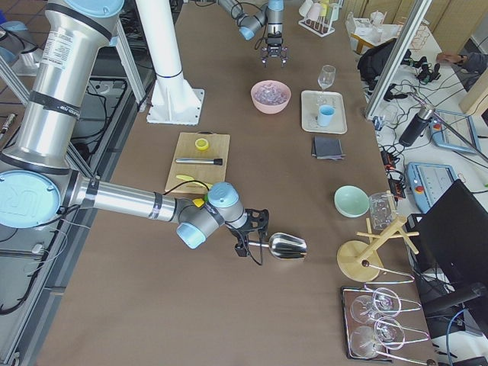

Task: Put ice in cup with scoop

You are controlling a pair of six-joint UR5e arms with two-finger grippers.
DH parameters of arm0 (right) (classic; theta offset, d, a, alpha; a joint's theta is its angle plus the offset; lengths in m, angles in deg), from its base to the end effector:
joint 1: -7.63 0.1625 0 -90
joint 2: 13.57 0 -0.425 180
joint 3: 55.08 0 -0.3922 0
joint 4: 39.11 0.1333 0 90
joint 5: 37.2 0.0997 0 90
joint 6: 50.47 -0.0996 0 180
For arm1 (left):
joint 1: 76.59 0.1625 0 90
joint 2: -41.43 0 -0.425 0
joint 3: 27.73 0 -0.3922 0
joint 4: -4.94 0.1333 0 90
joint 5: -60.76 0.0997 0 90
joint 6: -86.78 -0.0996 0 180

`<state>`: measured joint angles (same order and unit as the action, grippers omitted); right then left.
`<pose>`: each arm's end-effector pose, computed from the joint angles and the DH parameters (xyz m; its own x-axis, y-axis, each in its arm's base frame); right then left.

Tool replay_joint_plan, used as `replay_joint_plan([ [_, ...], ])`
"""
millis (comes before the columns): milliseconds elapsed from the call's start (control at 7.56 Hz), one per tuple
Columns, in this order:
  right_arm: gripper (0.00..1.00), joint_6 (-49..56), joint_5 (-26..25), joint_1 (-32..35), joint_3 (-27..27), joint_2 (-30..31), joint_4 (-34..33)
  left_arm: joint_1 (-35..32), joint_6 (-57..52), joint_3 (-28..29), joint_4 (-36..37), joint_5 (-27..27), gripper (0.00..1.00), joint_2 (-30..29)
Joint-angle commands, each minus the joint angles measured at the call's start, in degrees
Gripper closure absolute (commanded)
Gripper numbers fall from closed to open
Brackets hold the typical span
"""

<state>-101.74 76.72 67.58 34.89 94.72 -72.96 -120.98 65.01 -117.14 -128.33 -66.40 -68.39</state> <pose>-0.1066 -0.3699 0.7001 0.7257 0.1123 0.6788 -0.2727 0.9527 0.1339 0.3996 -0.4936 0.3814 0.0398 0.9968 0.0700 -0.3712 -0.0503 0.9272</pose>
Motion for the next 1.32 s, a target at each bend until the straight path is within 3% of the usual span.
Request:
replay_joint_plan([
  [0, 0.26, -0.41, -0.71, -1.24, -0.06, 0.17, 0.28, 2.99, 3.75, 0.03, -0.15, 0.15, 0.01, -4.25],
  [132, 0.39, -0.32, -0.8, -1.24, -0.15, 0.61, 1.06, 3.08, 3.75, 0.03, -0.32, 0.24, 0.01, -4.69],
  [397, 0.5, -0.15, -0.97, -1.24, -2.16, 0.79, 3.95, 3.78, 3.84, -0.06, -1.02, 0.16, 0.01, -4.44],
  [529, 0.61, -0.15, -0.98, -1.24, -3.22, 0.88, 5.62, 4.83, 4.1, 0.12, -0.94, 1.2, 0.01, -4.61],
  [661, 1.0, -0.41, -0.71, -1.24, -2.88, 0.79, 5.73, 4.75, 4.36, -0.14, -1.02, 2.26, 0.01, -4.78],
  [926, 1.0, -1.11, -0.19, -1.24, -1.74, 0.88, 5.55, 4.75, 5.41, -0.06, -0.59, 2.35, 0.01, -4.79],
  [1190, 1.0, 0.81, 1.12, -1.06, -0.51, 0.96, 5.38, 4.93, 13.41, 0.73, -0.59, 2.79, 0.01, -5.22],
])
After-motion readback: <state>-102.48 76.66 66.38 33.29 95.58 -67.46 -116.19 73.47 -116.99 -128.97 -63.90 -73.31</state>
